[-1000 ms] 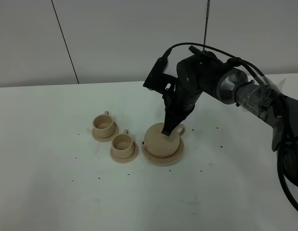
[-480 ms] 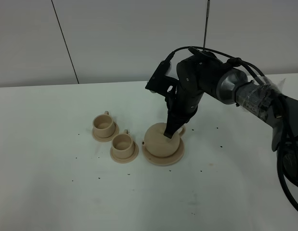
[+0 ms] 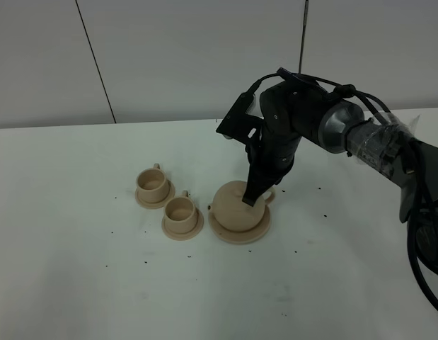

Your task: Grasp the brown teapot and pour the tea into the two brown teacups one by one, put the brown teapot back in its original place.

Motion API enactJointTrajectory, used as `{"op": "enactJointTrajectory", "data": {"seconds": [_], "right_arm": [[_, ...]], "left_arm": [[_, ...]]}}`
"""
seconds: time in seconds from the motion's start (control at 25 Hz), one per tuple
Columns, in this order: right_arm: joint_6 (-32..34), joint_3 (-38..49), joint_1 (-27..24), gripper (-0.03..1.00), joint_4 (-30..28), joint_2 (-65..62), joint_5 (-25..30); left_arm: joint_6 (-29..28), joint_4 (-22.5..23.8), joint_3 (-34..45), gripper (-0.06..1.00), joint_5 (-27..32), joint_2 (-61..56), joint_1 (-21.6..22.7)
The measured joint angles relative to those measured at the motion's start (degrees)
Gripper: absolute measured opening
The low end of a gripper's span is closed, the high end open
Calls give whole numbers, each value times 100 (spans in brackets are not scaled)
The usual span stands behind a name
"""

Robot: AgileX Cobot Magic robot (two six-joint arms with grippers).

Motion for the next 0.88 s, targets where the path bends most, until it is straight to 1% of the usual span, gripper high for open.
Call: {"op": "enactJointTrajectory", "data": {"seconds": [0.88], "right_arm": [[347, 0, 0, 0, -4, 0, 779]], "left_arm": [[0, 0, 0, 23, 0, 0, 0]]}}
